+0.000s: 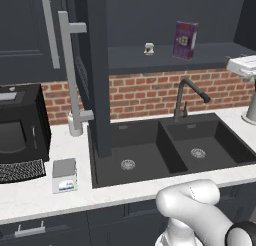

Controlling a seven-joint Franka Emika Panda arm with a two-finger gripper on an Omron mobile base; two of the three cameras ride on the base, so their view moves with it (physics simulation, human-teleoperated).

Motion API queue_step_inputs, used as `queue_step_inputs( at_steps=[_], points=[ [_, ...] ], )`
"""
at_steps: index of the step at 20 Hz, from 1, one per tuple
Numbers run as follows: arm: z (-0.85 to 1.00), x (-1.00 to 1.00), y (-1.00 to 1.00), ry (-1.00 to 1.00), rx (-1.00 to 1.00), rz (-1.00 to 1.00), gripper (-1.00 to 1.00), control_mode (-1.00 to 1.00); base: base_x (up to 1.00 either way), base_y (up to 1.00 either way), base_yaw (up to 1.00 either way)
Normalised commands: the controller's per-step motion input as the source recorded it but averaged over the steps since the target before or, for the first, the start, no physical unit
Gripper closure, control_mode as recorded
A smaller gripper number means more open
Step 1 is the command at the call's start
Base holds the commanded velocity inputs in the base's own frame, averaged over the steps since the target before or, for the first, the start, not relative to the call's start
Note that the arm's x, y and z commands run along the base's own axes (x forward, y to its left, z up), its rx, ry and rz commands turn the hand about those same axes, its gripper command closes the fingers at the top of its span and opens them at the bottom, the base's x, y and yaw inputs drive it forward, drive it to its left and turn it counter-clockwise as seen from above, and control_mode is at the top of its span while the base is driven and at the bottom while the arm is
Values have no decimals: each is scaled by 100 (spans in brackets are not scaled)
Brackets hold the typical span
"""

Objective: Pick the cereal and place it on the digital scale for weighing, and close the cabinet.

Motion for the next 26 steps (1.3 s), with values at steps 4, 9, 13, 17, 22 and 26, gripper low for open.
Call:
queue_step_inputs(
  at_steps=[4,9,13,17,22,26],
  points=[
    [0,41,0,8,0,0,-100,-100,0,0,0],
    [0,39,0,6,0,0,-100,-100,0,0,0],
    [7,29,0,0,0,0,-100,-100,0,0,0],
    [1,31,0,1,0,0,-100,-100,0,0,0],
    [0,24,0,0,0,0,-100,-100,0,0,0],
    [0,19,-10,0,0,0,-100,-100,0,0,0]
  ],
)
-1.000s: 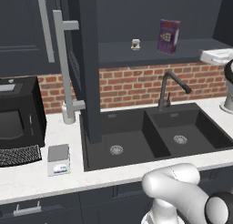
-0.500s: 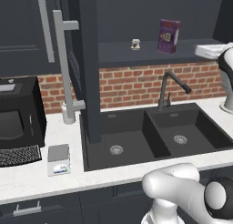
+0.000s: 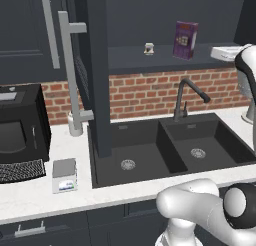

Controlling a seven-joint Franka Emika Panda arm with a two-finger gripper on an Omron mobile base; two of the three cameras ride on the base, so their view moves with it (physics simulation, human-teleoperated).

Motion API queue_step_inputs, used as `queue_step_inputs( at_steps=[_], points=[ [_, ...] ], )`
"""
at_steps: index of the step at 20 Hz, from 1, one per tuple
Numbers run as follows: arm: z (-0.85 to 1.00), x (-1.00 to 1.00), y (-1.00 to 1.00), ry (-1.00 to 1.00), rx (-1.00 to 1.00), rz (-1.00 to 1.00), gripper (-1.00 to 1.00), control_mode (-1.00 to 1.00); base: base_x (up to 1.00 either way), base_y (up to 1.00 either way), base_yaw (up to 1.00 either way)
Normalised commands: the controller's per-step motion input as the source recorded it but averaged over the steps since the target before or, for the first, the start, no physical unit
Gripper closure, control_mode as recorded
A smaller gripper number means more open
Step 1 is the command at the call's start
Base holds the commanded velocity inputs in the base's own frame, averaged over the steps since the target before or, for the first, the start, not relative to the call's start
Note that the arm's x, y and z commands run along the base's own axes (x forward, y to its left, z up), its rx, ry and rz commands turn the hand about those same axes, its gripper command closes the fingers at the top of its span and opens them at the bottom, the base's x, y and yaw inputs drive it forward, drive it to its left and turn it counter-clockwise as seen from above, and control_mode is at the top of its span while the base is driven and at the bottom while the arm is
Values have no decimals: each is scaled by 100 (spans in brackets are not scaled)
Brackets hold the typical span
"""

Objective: Pick the cereal and place it on the digital scale for weighing, and close the cabinet.

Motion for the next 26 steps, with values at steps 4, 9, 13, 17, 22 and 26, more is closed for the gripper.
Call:
queue_step_inputs(
  at_steps=[4,9,13,17,22,26],
  points=[
    [0,21,-13,0,0,1,-100,-100,0,0,0],
    [0,20,-8,0,0,0,-100,-100,0,0,0],
    [0,18,-2,0,-1,0,-100,-100,0,0,0],
    [0,7,-1,0,-3,3,-100,-100,0,0,0],
    [0,6,0,0,-5,4,-100,-100,0,0,0],
    [3,13,0,0,-4,9,-100,-100,0,0,0]
  ],
)
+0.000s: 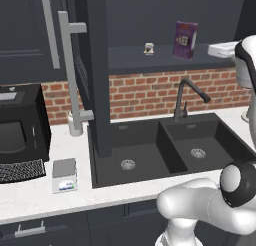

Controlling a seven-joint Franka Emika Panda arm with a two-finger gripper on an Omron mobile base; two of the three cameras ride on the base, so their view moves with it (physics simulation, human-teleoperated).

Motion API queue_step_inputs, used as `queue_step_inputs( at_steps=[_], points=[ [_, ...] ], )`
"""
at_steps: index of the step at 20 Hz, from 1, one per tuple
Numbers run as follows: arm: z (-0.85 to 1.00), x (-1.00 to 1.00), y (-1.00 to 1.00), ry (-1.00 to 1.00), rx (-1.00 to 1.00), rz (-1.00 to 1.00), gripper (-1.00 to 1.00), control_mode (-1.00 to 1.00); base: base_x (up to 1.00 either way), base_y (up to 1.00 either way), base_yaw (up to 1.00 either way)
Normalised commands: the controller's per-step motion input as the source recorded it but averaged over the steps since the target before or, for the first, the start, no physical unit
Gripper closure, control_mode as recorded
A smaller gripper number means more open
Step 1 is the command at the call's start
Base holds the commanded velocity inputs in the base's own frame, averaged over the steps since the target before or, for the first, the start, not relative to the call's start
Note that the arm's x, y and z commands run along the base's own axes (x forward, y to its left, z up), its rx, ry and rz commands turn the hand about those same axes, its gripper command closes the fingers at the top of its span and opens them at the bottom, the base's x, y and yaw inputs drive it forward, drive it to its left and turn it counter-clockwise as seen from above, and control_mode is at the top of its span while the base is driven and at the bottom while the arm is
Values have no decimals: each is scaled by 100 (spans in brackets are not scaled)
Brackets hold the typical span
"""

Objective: Pick the cereal and place it on the digital scale for weighing, and close the cabinet.

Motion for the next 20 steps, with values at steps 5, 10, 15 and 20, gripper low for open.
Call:
queue_step_inputs(
  at_steps=[5,10,15,20],
  points=[
    [7,16,0,0,-2,10,-100,-100,0,0,0],
    [10,19,0,0,0,2,-100,-100,0,0,0],
    [10,8,1,0,0,0,-100,-100,0,0,0],
    [3,1,6,0,0,0,-100,-100,0,0,0]
  ],
)
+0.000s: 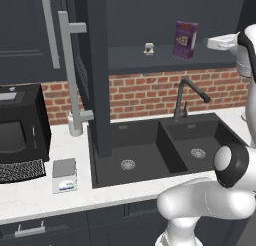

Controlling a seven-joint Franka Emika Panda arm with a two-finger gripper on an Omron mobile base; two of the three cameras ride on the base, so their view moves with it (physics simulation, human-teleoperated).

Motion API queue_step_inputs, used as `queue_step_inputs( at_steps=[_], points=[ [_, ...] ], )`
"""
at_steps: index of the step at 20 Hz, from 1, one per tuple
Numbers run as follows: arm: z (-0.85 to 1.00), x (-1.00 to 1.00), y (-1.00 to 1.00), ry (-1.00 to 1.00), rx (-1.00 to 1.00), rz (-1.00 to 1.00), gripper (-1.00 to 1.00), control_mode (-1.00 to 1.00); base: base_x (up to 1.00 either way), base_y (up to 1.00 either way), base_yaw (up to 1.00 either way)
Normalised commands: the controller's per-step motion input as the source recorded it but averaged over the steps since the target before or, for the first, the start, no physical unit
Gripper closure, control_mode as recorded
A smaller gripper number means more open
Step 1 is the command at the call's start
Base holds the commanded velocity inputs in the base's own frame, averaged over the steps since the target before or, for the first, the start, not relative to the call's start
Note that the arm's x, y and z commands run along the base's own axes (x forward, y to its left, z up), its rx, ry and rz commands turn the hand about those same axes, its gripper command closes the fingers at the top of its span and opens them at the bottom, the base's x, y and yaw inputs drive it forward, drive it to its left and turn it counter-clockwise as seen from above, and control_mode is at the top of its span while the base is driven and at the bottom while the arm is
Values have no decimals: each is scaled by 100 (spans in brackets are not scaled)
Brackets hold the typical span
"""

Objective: Pick the cereal and place it on the digital scale for weighing, and close the cabinet.

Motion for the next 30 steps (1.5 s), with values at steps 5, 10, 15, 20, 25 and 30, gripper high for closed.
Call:
queue_step_inputs(
  at_steps=[5,10,15,20,25,30],
  points=[
    [0,17,16,0,-1,0,-100,-100,0,0,0],
    [0,33,17,-1,-3,0,-100,-100,0,0,0],
    [0,12,0,0,0,0,-100,-100,0,0,0],
    [0,21,0,0,0,0,-100,-100,0,0,0],
    [0,18,-3,0,0,1,-100,-100,0,0,0],
    [0,8,0,0,0,1,-100,-100,0,0,0]
  ],
)
